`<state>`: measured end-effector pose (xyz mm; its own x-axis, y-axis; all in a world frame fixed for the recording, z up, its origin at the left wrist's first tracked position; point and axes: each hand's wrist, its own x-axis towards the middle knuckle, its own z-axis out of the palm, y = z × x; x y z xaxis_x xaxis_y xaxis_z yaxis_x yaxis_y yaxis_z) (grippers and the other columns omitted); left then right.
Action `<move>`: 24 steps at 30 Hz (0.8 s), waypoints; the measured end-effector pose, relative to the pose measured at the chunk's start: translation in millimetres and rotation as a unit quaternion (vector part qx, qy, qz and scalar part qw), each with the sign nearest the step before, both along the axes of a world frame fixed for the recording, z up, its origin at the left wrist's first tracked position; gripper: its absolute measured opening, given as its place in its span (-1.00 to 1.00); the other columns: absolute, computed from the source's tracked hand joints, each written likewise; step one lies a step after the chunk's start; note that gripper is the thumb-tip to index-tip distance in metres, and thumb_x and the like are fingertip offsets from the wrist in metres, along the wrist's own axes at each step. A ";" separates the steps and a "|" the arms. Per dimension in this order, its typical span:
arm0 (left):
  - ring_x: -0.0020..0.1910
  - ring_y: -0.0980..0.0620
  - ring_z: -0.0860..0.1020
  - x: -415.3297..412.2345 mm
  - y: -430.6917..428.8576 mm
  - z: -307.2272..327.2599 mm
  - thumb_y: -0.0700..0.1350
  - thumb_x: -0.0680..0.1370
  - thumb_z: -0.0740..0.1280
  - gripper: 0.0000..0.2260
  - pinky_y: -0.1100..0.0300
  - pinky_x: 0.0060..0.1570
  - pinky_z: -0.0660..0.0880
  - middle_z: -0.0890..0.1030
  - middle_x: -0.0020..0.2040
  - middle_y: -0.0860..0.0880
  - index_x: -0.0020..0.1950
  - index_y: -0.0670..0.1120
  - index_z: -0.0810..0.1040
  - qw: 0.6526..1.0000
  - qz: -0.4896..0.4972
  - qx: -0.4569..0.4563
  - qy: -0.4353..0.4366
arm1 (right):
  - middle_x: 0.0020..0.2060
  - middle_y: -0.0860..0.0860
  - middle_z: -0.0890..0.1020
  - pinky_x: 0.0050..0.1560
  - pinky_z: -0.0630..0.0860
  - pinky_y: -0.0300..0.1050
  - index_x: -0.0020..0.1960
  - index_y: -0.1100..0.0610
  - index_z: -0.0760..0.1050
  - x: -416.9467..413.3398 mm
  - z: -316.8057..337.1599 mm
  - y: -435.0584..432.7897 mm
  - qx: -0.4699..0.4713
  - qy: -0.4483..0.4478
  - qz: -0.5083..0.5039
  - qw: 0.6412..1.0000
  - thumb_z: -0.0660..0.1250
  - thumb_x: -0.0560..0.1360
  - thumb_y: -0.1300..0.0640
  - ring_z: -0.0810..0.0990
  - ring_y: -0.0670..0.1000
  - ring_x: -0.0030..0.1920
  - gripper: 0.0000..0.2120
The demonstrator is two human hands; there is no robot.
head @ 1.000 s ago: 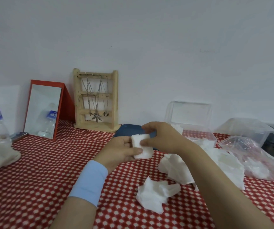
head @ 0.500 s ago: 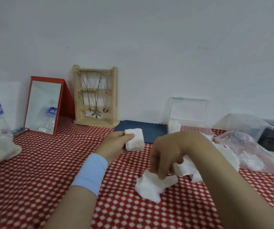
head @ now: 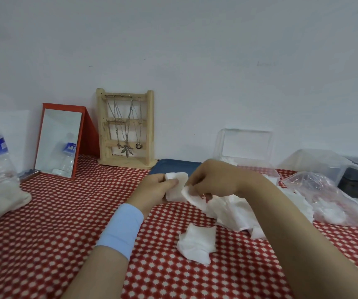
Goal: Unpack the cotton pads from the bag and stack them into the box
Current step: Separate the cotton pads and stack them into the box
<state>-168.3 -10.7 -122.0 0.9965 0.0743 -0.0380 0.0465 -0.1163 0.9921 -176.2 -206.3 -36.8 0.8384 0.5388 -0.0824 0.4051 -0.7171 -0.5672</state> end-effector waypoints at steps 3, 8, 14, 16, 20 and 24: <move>0.12 -0.11 0.70 -2.0 -3.0 2.2 -0.12 0.64 0.36 -0.81 -0.14 0.15 0.63 0.72 0.12 -0.14 0.21 -0.14 0.65 0.999 -0.019 -0.050 0.014 | -0.24 -0.02 0.69 -0.38 0.42 -0.25 -0.08 0.04 0.70 5.2 -2.3 -1.3 0.126 0.046 -0.072 0.988 0.43 0.52 0.13 0.57 -0.07 -0.28 -0.93; 0.11 -0.14 0.70 -9.0 -9.9 12.2 -0.03 0.61 0.39 -0.77 -0.14 0.16 0.62 0.73 0.10 -0.15 0.18 -0.13 0.65 0.986 -0.051 -0.154 0.023 | -0.23 0.02 0.72 -0.36 0.47 -0.18 -0.06 0.07 0.70 11.3 -7.2 -1.6 0.204 0.054 -0.158 0.965 0.45 0.53 0.15 0.65 -0.10 -0.43 -0.95; 0.08 -0.11 0.71 -10.2 -13.0 12.5 -0.20 0.53 0.48 -0.74 -0.11 0.15 0.63 0.73 0.11 -0.13 0.21 -0.15 0.62 0.995 -0.041 -0.095 -0.005 | -0.26 0.03 0.72 -0.47 0.43 -0.27 0.00 0.11 0.71 10.6 -8.7 0.5 0.212 0.050 -0.143 0.965 0.40 0.57 0.14 0.66 -0.09 -0.39 -0.89; 0.09 -0.13 0.71 -8.3 -12.4 11.7 -0.23 0.54 0.47 -0.71 -0.11 0.14 0.64 0.72 0.13 -0.15 0.25 -0.17 0.60 0.994 -0.029 -0.102 0.000 | -0.24 0.04 0.73 -0.48 0.42 -0.27 0.00 0.12 0.71 10.7 -9.1 2.0 0.218 0.052 -0.148 0.963 0.39 0.58 0.16 0.65 -0.08 -0.40 -0.88; 0.09 -0.12 0.71 -9.6 -10.5 10.0 -0.25 0.59 0.40 -0.76 0.00 0.05 0.66 0.72 0.13 -0.16 0.26 -0.17 0.59 0.992 -0.039 -0.119 -0.002 | -0.25 0.01 0.73 -0.48 0.42 -0.25 -0.02 0.12 0.71 10.2 -7.7 2.2 0.234 0.052 -0.163 0.957 0.42 0.55 0.17 0.67 -0.06 -0.38 -0.91; 0.11 -0.18 0.69 -9.6 -14.5 15.3 -0.13 0.59 0.41 -0.71 -0.01 -0.05 0.68 0.69 0.14 -0.19 0.28 -0.19 0.59 0.988 -0.003 -0.150 0.024 | -0.25 0.00 0.74 -0.45 0.43 -0.23 -0.08 0.13 0.72 7.2 -7.0 2.5 0.239 0.047 -0.172 0.954 0.44 0.53 0.17 0.70 -0.02 -0.35 -0.92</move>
